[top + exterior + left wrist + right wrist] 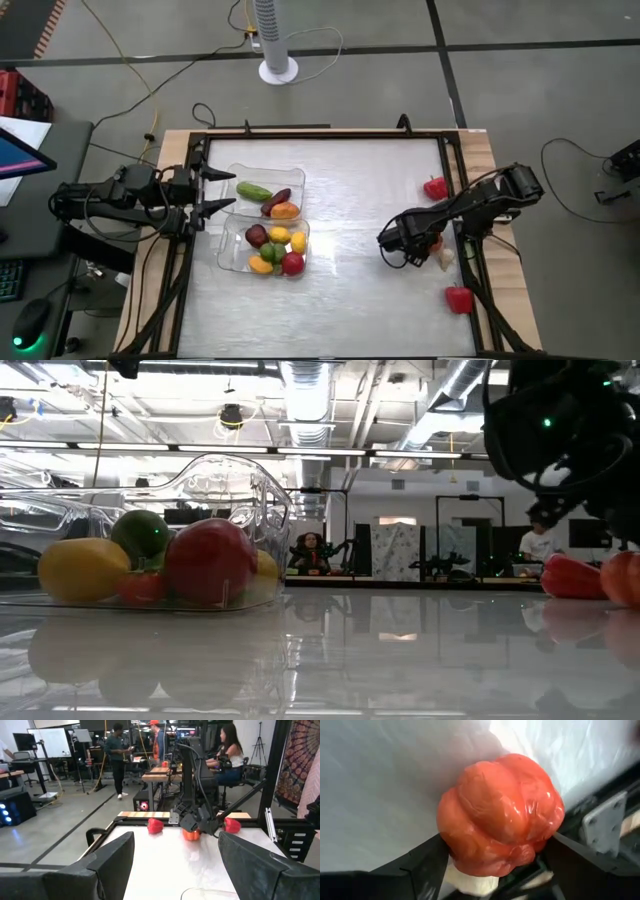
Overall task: Sort produce into baskets
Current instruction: Put the orange pumpkin into the top transparent bin
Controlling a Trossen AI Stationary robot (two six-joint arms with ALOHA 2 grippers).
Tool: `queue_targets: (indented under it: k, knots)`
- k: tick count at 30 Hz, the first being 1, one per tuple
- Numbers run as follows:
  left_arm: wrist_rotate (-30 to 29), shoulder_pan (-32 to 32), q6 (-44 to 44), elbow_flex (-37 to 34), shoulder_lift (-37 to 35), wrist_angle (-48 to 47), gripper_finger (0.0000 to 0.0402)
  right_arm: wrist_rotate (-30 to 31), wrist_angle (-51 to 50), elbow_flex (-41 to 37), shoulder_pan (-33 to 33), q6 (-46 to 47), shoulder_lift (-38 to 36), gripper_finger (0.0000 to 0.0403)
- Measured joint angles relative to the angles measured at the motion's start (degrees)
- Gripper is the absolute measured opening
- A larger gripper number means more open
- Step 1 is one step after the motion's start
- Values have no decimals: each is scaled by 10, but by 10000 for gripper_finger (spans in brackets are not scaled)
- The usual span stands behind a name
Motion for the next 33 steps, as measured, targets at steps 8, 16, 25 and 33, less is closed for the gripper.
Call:
queue_targets:
  k: [8,16,25,33]
  knots:
    - [0,0,7,0,0,2,275,60,14,89,-1,-22,0,297]
    - [0,0,7,0,0,5,275,132,109,226,0,-60,0,294]
    - [7,0,7,0,0,7,275,138,594,251,10,-268,49,295]
    - [7,0,7,0,0,4,275,116,609,350,-6,-356,154,296]
